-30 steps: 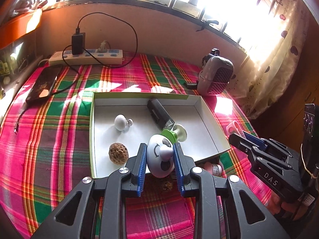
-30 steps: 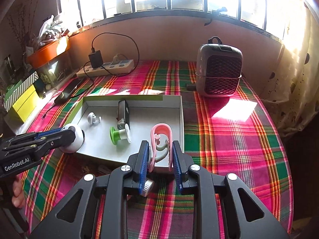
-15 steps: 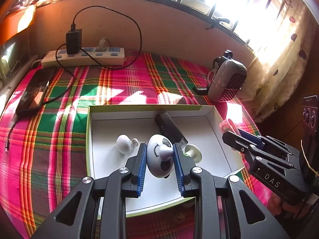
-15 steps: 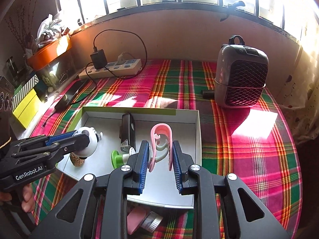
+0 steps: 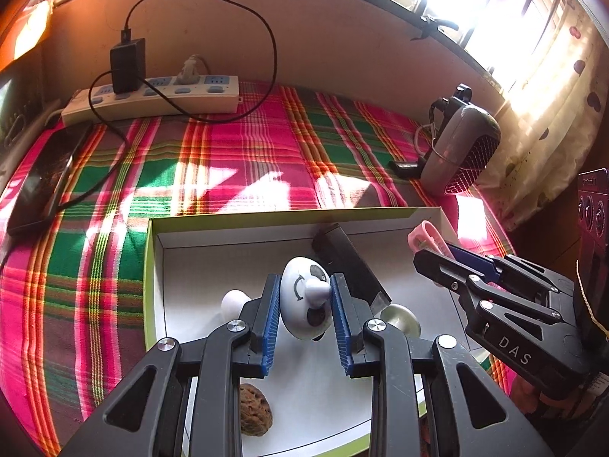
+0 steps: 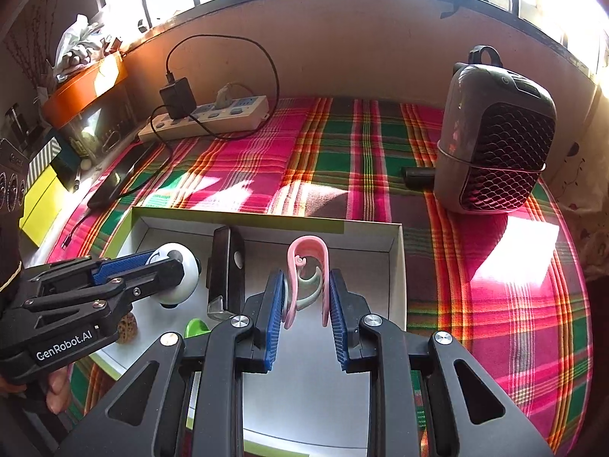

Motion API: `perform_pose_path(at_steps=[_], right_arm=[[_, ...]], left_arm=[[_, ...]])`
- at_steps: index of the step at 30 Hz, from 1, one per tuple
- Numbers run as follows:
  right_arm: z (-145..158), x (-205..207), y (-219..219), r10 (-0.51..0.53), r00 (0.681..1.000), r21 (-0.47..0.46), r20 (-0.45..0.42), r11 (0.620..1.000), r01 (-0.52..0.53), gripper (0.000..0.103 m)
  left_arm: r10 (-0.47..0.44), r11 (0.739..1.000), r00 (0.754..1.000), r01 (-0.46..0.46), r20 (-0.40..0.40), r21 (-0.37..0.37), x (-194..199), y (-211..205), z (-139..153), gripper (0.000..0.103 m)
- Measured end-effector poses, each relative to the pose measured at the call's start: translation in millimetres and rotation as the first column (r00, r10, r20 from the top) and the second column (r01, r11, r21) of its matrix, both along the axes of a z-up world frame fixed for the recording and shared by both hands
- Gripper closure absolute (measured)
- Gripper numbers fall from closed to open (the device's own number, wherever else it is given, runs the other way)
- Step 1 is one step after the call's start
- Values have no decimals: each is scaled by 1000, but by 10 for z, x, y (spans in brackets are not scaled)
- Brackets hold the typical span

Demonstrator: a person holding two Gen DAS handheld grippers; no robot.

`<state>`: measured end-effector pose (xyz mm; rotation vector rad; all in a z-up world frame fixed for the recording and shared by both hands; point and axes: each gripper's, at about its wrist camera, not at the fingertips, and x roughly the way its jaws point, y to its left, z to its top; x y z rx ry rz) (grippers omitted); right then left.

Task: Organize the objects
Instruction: 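Open both grippers to drop the white toy and pink clip into the box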

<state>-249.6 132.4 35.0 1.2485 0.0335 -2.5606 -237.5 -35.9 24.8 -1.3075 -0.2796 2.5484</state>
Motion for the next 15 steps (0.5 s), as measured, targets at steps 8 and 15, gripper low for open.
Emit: perform_pose_path(at_steps=[8,15], right_arm=[[-95,-130,-29,4,1000,11,20,1000,-4,79],[-158,-183,-54,9,999,21,34,1000,-9,79]], left_arm=[[8,1000,1000,-8,1,-10,-92,-8,-45,79],[6,1000,1000,-6,-3,-28,-149,13,-45,79]])
